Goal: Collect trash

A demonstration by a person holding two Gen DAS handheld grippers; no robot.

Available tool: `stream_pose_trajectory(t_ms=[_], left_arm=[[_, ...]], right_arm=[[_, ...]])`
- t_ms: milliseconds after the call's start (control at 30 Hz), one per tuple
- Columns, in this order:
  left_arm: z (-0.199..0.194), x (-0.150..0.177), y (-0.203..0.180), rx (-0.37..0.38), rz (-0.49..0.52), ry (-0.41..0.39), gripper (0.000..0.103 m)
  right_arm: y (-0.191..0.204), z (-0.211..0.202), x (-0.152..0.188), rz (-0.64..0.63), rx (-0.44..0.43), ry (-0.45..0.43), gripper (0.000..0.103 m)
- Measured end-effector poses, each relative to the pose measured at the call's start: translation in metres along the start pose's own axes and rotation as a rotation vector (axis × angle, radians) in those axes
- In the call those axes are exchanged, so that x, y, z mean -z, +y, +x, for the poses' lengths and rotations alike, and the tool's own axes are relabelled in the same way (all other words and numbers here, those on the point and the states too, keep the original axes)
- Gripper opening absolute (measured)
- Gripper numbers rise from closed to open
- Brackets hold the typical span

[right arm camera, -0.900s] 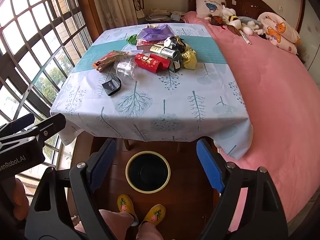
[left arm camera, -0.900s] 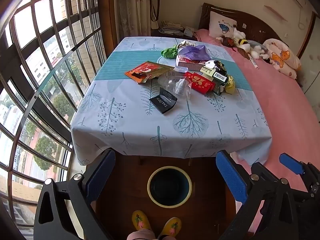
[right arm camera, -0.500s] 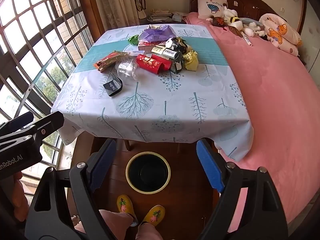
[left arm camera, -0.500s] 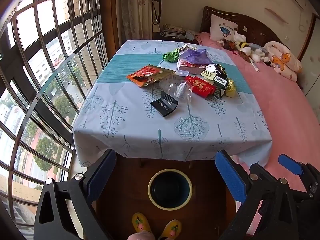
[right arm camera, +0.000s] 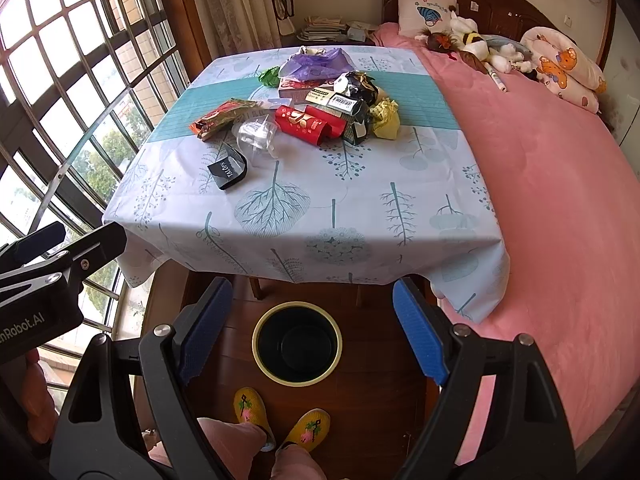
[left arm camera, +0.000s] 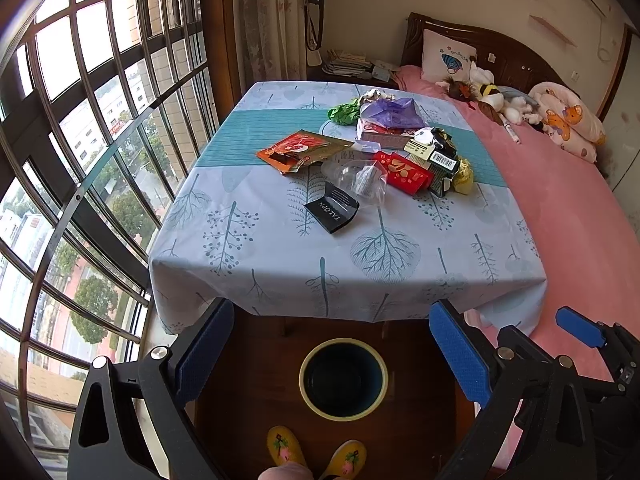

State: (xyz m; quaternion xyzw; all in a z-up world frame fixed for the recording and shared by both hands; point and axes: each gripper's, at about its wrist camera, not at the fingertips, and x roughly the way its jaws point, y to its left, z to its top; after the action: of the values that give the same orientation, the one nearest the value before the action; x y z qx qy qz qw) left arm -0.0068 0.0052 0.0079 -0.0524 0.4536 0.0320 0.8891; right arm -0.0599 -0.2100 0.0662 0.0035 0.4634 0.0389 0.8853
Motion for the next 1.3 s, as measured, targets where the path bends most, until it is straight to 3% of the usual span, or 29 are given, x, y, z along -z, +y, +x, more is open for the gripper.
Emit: stream_pose_trajectory(t_ms=[1300], left_arm=[[0.0071,0.0022,0.0008,-0.019,0.026,0.007,0.1]], right_arm=[[0.0048,-0.0004,0.0026,-0.006,-0.004,0.004,0.081]])
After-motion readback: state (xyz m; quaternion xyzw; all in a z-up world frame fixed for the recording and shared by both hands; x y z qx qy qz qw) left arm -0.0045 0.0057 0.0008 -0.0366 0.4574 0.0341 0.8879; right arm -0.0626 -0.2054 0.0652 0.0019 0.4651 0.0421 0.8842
